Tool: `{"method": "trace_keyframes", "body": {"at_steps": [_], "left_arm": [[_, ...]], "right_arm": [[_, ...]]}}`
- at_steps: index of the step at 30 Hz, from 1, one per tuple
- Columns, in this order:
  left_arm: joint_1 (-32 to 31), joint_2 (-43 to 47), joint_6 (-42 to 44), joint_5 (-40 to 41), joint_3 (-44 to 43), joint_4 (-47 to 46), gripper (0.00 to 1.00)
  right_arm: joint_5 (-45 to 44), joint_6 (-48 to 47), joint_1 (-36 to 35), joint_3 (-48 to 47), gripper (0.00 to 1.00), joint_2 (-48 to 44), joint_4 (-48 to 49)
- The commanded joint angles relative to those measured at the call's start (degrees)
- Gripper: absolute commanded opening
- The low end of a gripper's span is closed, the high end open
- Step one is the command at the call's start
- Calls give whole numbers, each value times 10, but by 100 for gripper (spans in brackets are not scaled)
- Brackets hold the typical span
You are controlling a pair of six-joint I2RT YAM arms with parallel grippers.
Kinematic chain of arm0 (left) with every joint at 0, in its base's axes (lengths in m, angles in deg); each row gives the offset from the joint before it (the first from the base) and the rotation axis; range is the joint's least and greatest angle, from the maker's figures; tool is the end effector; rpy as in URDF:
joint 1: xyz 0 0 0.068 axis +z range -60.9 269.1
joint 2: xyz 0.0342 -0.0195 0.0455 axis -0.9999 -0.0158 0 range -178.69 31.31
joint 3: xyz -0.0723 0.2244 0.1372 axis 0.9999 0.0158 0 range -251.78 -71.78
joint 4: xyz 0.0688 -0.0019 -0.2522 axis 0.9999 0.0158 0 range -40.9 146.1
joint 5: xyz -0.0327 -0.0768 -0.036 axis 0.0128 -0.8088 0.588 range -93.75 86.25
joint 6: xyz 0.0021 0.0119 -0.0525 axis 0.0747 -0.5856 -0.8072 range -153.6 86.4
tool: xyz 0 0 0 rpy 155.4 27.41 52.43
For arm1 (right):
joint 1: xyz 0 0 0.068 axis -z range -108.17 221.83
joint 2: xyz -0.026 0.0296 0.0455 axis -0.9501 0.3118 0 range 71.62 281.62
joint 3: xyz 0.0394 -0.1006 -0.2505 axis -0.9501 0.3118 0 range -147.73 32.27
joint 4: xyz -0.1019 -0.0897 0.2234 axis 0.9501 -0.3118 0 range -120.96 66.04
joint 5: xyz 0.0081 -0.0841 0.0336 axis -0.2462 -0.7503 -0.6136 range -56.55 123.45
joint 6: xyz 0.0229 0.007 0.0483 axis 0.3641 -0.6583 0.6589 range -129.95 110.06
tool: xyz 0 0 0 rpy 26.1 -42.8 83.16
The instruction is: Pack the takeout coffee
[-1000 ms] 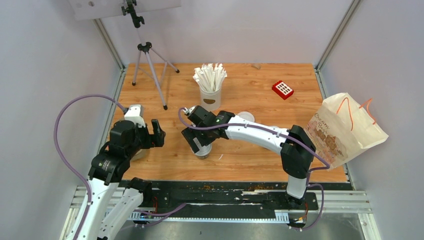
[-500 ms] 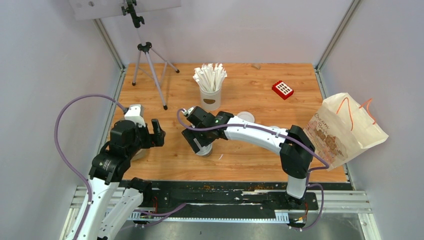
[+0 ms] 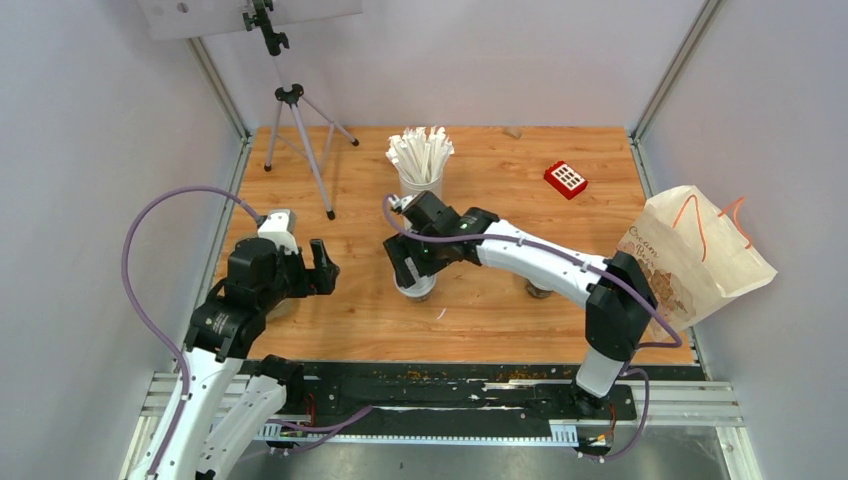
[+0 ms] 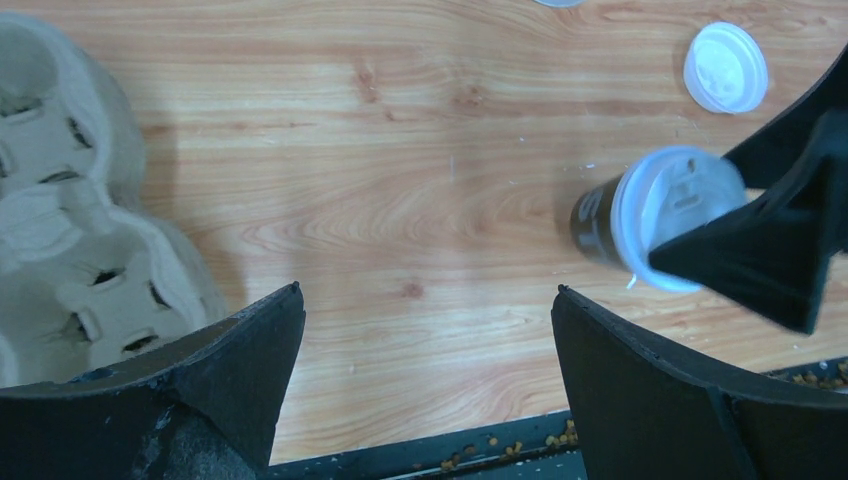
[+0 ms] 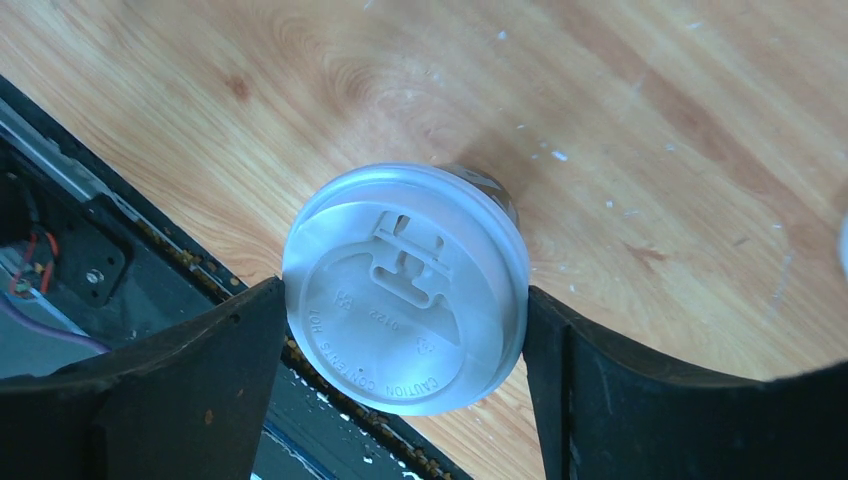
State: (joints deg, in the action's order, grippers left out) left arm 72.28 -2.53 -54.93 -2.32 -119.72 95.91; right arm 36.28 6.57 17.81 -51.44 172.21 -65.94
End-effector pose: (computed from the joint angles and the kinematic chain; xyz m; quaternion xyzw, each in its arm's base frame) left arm 0.1112 -0.0327 0.3193 -0.0405 0.8766 -0.1462 0.4566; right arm 0.2200 0.3062 0.2655 -0.3159 0.9098 0.1743 0.2053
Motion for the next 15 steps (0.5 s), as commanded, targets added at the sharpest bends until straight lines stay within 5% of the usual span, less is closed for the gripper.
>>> {"method": "trace_keyframes", "body": {"at_steps": [1,15], "left_arm": [[2,-9,-10,-51,9,-48,100],[2,-26,51,-164,99,-171,100]], "right_arm": [[37,2,47,4,80,-66,34],[73,-47,309,-77,80,-37,54]]}}
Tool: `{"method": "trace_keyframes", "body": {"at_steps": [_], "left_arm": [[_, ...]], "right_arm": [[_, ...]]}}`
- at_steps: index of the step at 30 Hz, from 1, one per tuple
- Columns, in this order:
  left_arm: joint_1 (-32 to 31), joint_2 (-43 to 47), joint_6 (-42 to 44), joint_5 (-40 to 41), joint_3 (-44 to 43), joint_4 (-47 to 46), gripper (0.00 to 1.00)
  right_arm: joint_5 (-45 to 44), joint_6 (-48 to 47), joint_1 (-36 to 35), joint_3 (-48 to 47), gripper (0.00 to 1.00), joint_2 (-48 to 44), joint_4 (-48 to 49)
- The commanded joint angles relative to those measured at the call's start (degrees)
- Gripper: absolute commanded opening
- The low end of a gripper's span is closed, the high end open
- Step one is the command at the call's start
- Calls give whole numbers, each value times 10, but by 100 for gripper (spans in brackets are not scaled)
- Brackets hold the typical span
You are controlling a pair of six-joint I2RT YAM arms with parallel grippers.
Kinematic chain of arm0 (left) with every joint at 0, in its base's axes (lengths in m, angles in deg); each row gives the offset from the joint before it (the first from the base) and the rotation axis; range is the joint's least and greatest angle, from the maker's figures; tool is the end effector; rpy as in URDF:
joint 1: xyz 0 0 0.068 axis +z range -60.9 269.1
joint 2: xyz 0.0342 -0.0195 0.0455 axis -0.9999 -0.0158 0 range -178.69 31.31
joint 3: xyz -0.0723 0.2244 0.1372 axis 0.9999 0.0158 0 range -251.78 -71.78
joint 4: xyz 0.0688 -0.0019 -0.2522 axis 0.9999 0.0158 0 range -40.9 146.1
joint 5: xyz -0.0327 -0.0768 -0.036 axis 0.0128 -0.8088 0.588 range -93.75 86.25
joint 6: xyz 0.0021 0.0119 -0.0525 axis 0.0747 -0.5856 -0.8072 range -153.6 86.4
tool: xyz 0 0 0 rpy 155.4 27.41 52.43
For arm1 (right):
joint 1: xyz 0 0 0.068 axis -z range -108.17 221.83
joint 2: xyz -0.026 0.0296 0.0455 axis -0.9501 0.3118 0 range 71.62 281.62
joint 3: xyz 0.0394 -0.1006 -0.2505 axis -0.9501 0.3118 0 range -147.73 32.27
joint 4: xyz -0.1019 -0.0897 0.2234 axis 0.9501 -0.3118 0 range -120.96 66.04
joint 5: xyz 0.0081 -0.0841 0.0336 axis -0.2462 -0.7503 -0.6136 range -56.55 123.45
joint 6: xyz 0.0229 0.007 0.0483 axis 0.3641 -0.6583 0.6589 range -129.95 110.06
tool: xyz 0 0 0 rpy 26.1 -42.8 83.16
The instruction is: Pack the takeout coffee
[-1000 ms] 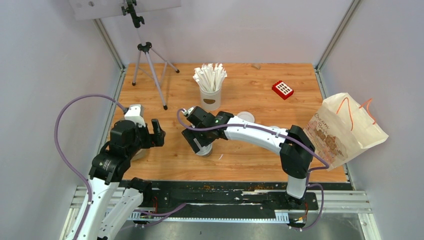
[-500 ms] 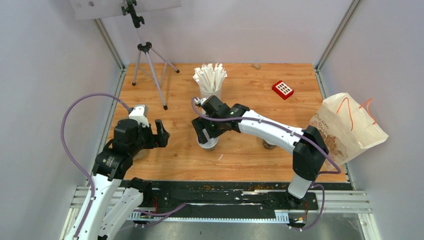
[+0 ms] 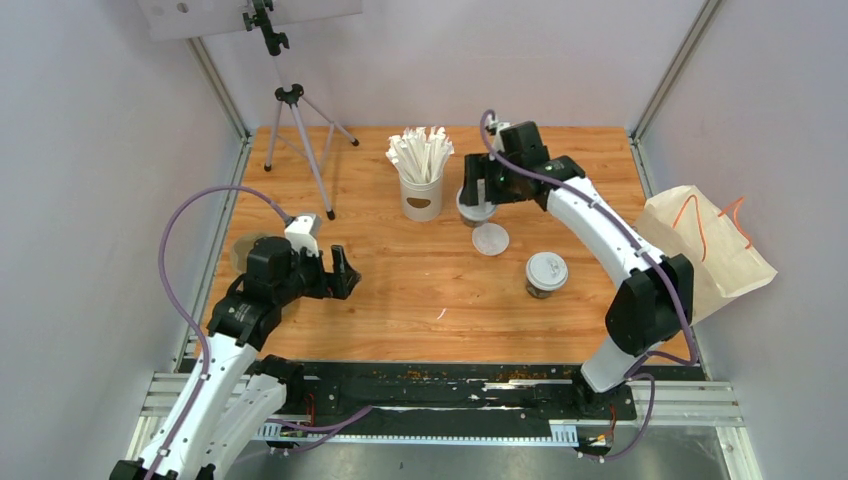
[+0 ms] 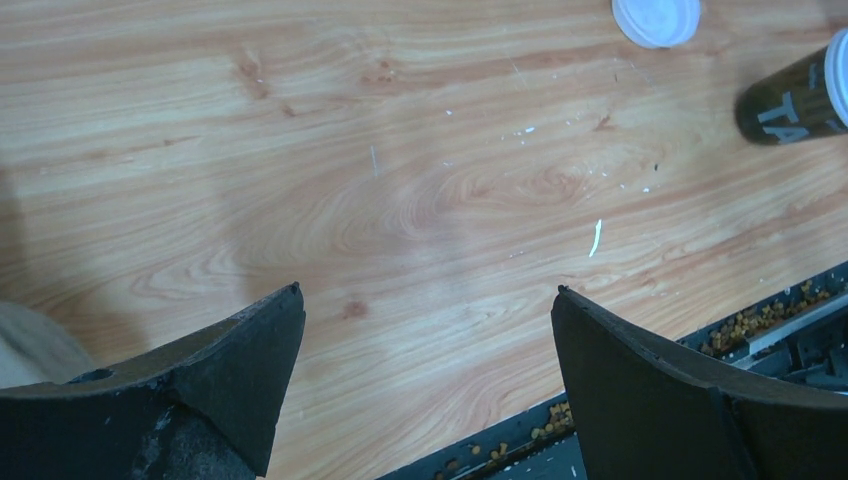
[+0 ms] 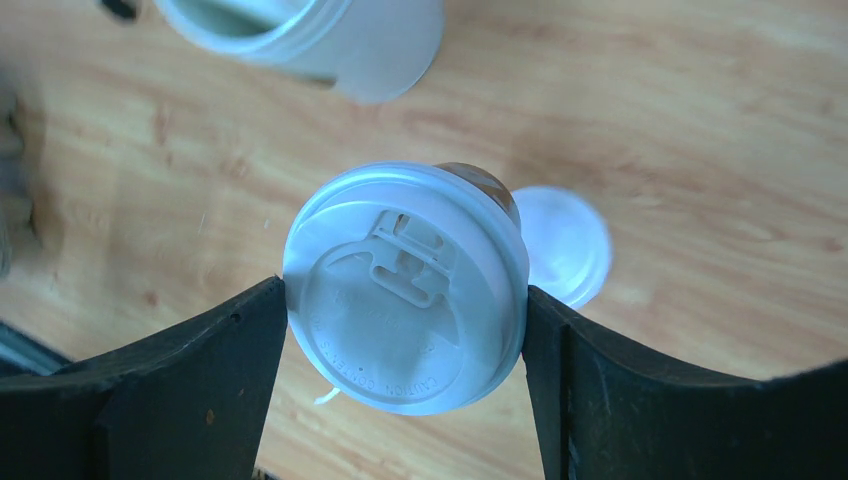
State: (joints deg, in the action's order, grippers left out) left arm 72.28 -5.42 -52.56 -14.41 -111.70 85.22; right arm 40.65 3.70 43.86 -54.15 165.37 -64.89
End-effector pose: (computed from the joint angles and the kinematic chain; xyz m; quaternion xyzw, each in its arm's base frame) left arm 0.1332 -0.0472 0.2858 0.0280 0.8754 -0.2237 0.4276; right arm 0.3164 0.1732 0.3236 -0.1385 0.9225 0.1811 0.3115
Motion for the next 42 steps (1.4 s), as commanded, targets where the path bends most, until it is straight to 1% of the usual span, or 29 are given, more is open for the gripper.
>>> {"method": "trace_keyframes", "body": {"at_steps": [1,7,13,19,25,30,35,42], "left_arm": [[2,3,29,-54,21,-73,100],[1,-7,38,-58,20,-68,100],[2,-10,40,-63,21,-70,100],[2,-13,40,-58,21,-68,100],[2,-16,39,-51,21,-66,100],[1,-14,39,-49,19,-63,100],[2,-8,40,-45,19,-61,100],[2,-4,38,-42,20,-64,100]], "right_arm": [[30,-18,60,-65,80,45,45],[48,-14,111,-124,80,136,52],[68,-14,141,-156,80,193,39],[86,-7,154,-159,80,223,36],[79,-11,158,-169,86,232,29],[78,-14,160,-183,87,236,18],[63,-37,159,-200,81,236,9],[-28,-123,144,-195,73,225,11]]}}
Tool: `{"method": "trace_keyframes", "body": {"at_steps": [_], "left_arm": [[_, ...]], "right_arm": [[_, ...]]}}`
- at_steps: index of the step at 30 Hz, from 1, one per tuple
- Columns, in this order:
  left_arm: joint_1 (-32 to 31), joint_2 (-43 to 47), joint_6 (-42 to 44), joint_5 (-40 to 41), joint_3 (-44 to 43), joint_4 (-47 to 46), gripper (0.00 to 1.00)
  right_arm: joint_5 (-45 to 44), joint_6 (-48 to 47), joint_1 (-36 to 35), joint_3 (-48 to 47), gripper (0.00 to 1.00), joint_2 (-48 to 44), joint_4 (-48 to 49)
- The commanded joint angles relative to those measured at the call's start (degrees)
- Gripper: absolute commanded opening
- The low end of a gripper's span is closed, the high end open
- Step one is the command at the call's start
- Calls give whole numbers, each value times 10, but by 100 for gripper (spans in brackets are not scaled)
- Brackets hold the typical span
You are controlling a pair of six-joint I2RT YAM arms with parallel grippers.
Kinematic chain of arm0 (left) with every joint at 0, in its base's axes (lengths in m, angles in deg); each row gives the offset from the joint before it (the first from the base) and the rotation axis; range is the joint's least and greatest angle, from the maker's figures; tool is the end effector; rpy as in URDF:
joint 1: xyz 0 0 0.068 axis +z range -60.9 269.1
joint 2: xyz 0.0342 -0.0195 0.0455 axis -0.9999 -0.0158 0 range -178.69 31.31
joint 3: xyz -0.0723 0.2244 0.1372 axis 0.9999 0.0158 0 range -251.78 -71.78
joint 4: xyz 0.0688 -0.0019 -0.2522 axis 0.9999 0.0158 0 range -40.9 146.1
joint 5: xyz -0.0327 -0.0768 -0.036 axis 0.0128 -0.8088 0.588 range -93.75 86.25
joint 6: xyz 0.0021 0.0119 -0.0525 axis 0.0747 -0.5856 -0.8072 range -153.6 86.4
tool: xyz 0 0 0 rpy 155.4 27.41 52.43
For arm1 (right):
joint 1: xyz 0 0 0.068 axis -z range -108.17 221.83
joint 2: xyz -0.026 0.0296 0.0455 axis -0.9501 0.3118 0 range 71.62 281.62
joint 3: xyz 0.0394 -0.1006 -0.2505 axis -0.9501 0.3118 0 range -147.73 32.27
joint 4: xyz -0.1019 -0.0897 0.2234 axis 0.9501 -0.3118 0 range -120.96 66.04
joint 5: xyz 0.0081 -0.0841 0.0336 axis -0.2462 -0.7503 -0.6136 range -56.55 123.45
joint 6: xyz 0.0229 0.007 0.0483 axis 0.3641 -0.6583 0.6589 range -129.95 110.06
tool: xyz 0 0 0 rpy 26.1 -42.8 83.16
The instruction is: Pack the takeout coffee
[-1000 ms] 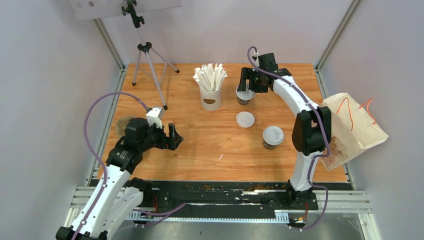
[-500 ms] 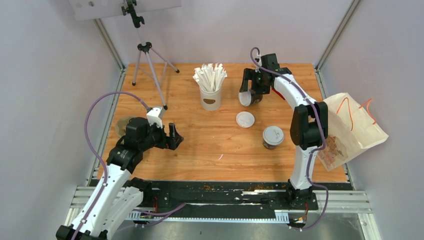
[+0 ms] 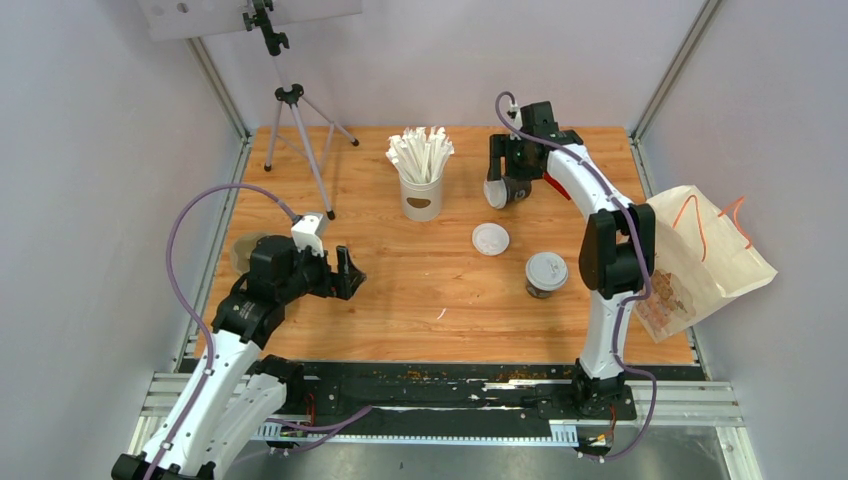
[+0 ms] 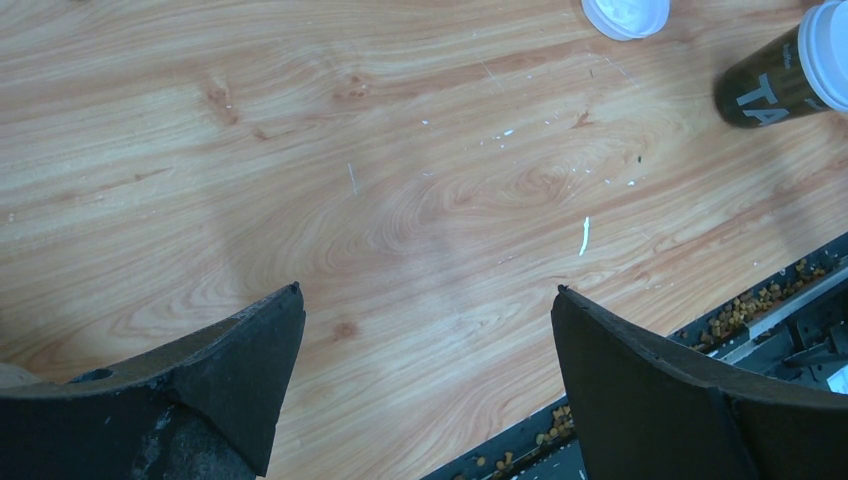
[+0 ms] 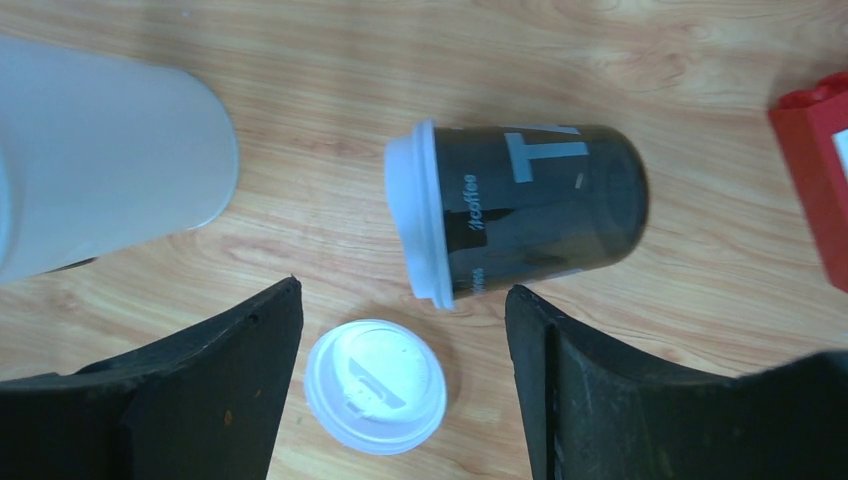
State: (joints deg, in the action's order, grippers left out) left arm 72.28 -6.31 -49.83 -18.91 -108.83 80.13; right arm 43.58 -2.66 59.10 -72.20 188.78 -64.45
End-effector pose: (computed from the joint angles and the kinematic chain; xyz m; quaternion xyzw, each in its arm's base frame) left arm 0.1397 -0.0520 0.2756 0.0688 0.8650 -0.2479 0.4309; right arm 0.4454 0.1071 0.2657 -0.0728 0.9427 0.1371 0.2952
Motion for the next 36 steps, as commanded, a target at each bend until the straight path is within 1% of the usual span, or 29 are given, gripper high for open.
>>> {"method": "trace_keyframes", "body": {"at_steps": [1,6,12,16,20,24,28,29,32,36], "left_arm": [[2,6,11,3,-9,-13,100],[2,6,12,4,-9,-12,100],[2,3,12,3,-9,-12,100],[2,1,12,4,-9,-11,100],[3,0,12,8,-9,-10,100],[2,-3,11,8,-9,-10,100],[2,-5,11,10,-10,-8,100],[2,-5,11,12,-11,-8,100],[2,-3,11,14,-10,-6,100],[2,-5,11,15,-10,-7,100]], "right_arm": [[-68,-67,-11,-13,72,-8,7],[-132,-103,-26,-30,69,14,4],[-132,-118,-38,-83,65,58,-7],[-154,-130,-49,-93,62,77,-12],[-200,-155,-62,-95,58,87,-20],[-225,-169,-73,-98,49,91,-25],[-236,-169,-75,-93,35,83,-21],[-235,-167,-76,-90,33,80,-19],[-225,-161,-75,-77,29,66,-13],[-204,-148,-75,-65,28,41,-14]]}}
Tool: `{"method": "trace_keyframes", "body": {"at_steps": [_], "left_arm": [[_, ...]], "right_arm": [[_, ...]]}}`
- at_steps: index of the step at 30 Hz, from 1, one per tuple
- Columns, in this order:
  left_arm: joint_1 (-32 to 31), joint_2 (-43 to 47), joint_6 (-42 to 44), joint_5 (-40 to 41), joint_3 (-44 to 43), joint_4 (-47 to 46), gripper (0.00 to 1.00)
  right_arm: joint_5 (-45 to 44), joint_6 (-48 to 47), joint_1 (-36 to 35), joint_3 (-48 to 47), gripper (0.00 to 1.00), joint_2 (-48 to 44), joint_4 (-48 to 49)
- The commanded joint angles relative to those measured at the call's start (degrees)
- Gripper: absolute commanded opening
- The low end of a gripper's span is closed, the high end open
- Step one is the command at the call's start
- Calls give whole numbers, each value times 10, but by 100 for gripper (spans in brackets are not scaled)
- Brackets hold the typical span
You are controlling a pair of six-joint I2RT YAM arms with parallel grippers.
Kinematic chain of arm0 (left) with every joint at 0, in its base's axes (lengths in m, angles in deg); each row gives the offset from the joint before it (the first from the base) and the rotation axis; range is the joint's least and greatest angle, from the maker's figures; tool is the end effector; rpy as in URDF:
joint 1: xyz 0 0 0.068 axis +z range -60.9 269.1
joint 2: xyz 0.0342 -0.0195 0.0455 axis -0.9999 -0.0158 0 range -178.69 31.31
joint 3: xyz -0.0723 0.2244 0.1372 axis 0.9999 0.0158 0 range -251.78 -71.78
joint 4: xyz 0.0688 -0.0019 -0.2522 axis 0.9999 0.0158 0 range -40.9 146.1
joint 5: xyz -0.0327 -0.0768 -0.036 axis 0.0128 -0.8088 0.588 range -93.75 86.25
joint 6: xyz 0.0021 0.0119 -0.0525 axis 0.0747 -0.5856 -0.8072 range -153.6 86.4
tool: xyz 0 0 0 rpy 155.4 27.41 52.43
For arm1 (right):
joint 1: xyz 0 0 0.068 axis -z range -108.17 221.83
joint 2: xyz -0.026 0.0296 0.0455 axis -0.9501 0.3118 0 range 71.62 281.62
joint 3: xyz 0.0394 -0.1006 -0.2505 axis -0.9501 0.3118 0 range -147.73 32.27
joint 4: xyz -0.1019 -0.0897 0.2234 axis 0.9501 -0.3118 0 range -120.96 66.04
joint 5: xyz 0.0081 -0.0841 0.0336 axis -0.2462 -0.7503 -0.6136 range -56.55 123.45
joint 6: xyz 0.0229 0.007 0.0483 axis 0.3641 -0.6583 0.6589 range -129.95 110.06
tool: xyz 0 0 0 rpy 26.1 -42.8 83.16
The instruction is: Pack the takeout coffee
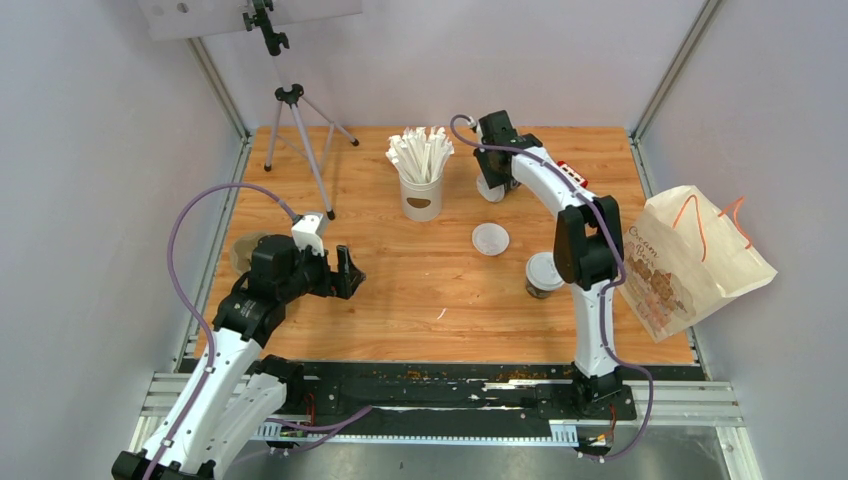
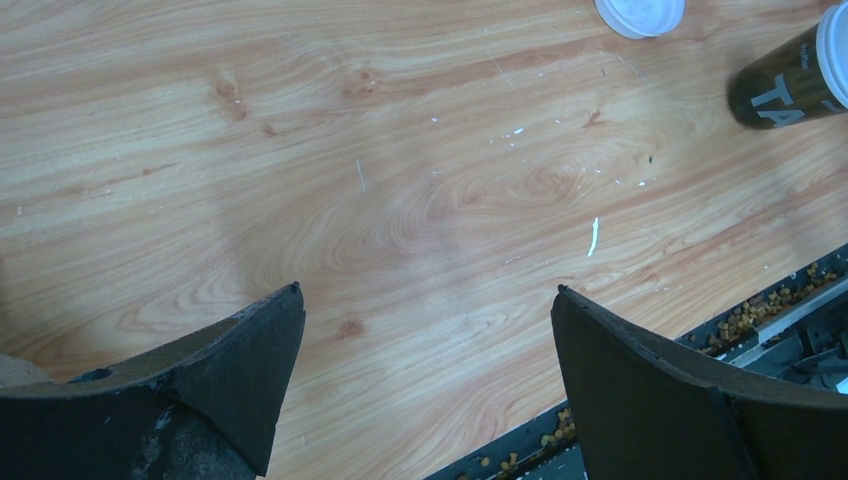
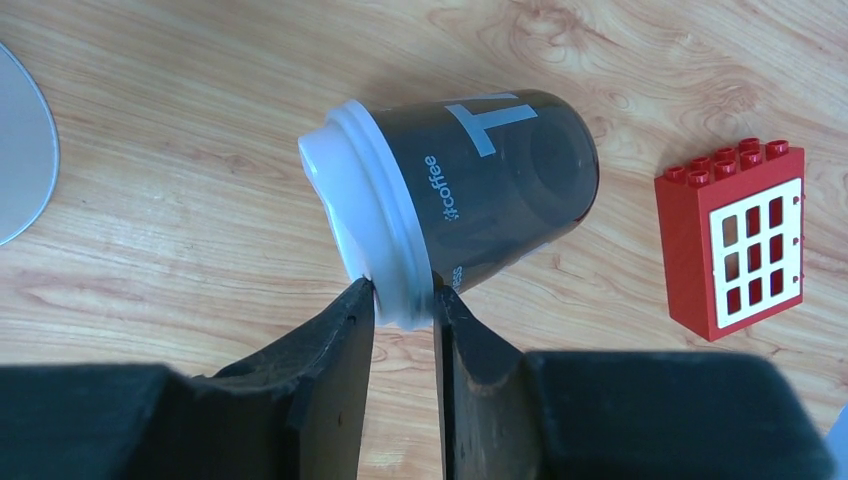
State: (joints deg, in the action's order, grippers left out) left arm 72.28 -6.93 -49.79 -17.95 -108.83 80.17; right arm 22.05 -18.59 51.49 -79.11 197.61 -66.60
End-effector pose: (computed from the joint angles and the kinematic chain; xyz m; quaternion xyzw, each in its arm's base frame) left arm 0.1416 -0.0520 0.2740 0.0645 0.8687 -0.2398 0.4287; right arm 0.4583 0.1625 0.2317 -0.2118 0.9313 -0.0662 0.2887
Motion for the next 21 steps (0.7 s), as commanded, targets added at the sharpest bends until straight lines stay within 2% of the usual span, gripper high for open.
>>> {"method": "trace_keyframes", "body": {"at_steps": [1,5,9,14,21], "left_arm": [[2,1,10,6,-10,-7,100],[2,-5,9,6,-10,-8,100],[2,-8,9,6,-10,-7,100],[1,-7,9,7,-11,-6,100],[2,-7,8,11,-10,-4,100]], "right_arm": [[20,17,1,8,27,-55,8],[83,56,15,14,26,-80,0],[224,133,48,40,26,-110,0],[335,212,82,126,25,-152,66],[459,290,131,194,23,-150,135]]}}
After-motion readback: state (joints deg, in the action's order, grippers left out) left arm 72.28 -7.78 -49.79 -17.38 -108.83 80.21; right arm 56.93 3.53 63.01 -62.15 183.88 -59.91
